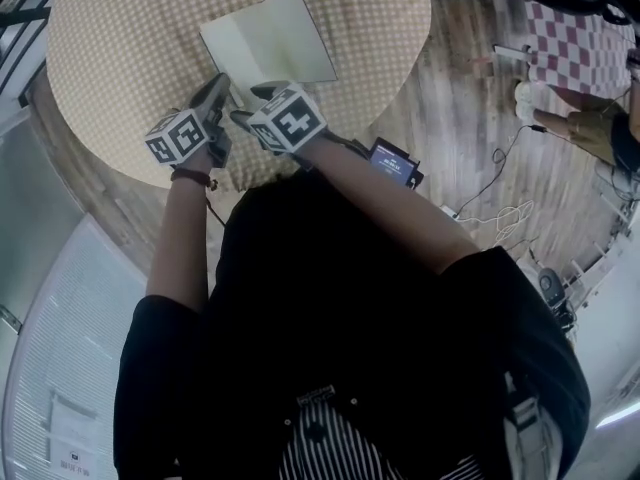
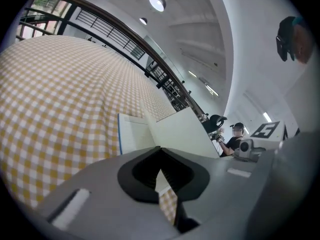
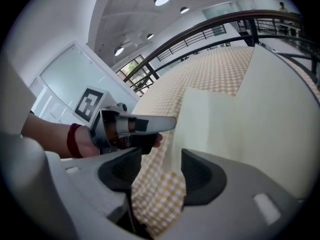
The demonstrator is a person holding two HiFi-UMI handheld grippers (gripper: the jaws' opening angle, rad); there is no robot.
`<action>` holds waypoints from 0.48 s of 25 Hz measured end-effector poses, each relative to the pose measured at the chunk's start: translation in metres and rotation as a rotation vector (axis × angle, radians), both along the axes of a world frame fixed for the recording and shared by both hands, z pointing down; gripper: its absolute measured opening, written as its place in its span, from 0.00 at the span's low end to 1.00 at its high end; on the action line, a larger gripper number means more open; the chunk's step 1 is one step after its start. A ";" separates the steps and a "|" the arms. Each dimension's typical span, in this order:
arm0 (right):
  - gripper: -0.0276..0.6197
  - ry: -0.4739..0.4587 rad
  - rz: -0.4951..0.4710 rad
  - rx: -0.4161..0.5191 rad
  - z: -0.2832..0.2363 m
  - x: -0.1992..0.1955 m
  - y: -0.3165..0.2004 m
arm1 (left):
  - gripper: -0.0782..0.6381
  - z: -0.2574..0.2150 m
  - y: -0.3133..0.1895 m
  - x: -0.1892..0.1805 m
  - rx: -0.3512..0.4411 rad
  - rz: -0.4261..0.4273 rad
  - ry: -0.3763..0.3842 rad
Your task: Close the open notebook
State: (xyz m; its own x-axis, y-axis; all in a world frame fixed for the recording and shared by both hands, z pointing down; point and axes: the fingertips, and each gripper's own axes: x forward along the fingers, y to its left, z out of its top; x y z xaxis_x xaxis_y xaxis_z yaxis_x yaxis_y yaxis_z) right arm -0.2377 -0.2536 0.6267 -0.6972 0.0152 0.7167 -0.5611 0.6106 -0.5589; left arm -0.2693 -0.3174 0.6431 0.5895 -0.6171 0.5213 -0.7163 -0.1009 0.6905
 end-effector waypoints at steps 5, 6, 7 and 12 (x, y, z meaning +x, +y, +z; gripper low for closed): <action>0.42 0.032 -0.083 -0.021 0.007 -0.018 0.034 | 0.12 -0.002 0.017 -0.022 -0.002 -0.045 0.026; 0.42 0.029 -0.095 -0.024 0.006 -0.021 0.040 | 0.12 -0.003 0.020 -0.026 -0.001 -0.050 0.022; 0.41 0.023 -0.104 -0.028 0.003 -0.023 0.045 | 0.12 -0.005 0.025 -0.029 0.000 -0.053 0.023; 0.29 -0.016 -0.141 -0.057 -0.013 -0.026 0.066 | 0.12 -0.022 0.051 -0.030 0.015 -0.035 0.040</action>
